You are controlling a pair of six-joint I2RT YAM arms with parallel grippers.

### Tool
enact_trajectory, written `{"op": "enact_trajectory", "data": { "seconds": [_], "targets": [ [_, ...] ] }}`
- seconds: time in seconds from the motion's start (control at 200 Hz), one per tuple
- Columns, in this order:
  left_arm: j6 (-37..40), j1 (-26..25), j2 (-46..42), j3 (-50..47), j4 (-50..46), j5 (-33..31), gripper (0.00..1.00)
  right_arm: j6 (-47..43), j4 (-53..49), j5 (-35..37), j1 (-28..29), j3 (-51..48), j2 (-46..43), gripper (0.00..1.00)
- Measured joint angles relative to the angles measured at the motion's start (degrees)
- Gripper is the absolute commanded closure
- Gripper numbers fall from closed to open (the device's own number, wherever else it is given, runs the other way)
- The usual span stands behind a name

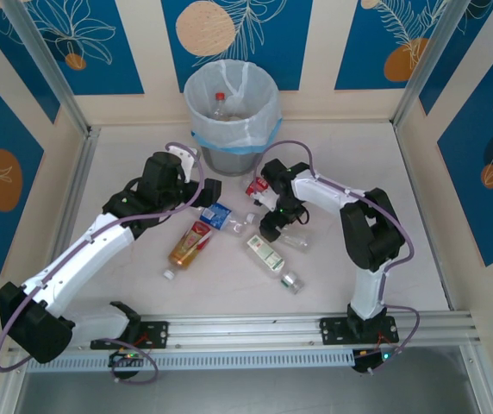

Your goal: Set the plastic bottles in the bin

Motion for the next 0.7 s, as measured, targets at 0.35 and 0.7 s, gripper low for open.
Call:
{"op": "enact_trajectory", "data": {
  "seconds": [0.35,0.7],
  "targets": [
    [-0.02,0.0,0.0,-0.04,0.0,-0.63,0.01,-0.44,1.97,3.37,0.02,-0.02,4.37,0.19],
    [-0.02,0.0,0.0,-0.15,0.04,-1.73,0.01,-1.18,3.45,3.43,0.0,-1.68,3.34,0.42]
  ]
}}
